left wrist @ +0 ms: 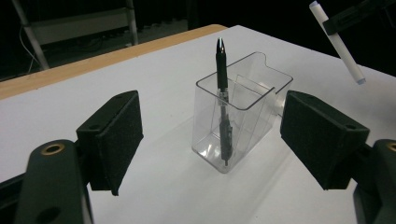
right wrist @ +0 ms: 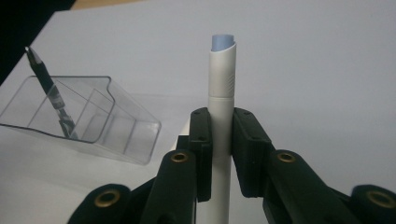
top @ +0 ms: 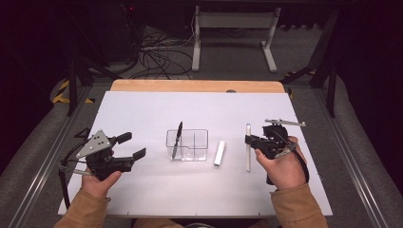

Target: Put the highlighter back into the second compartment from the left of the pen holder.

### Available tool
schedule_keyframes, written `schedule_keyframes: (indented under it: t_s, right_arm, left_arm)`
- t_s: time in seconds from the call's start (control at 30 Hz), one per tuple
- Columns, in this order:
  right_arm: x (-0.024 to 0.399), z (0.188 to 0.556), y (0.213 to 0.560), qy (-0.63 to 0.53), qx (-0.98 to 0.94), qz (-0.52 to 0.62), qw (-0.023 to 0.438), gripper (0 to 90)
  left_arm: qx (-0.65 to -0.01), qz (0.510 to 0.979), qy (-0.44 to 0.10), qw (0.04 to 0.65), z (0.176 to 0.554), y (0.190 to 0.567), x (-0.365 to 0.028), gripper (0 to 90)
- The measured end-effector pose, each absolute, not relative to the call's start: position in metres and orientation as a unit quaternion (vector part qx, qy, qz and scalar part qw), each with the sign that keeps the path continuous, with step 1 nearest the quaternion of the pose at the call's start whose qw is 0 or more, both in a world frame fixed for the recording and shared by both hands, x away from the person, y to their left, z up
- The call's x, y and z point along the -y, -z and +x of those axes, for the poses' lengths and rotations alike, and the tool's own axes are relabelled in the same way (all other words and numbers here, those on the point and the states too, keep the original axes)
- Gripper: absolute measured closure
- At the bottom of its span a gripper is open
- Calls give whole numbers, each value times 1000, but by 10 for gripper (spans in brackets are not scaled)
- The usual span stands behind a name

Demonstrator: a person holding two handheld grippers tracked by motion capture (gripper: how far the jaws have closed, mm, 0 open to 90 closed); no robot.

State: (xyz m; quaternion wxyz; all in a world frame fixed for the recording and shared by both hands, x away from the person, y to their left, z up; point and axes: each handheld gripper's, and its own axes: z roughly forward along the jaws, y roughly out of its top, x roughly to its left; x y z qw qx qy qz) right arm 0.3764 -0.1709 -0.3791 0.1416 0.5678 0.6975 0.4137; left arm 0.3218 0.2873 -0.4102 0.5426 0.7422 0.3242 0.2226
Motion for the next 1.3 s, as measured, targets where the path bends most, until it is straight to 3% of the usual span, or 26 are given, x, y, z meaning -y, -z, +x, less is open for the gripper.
schedule_keyframes:
  t_s: [0.23, 0.67, 1.3]
  right_arm:
    - [171, 374, 375, -467, -713, 493, 176, 790]
    - [173, 374, 372, -528, -706, 430, 196, 790]
    - [133, 382, 356, -561, -710, 382, 188, 789]
  left_arm:
    - [-323, 741, -225, 544, 322, 410, -287, 216]
    - [-323, 742, -223, 543, 322, 410, -287, 217]
    - [-323, 741, -223, 546, 323, 410, -286, 217]
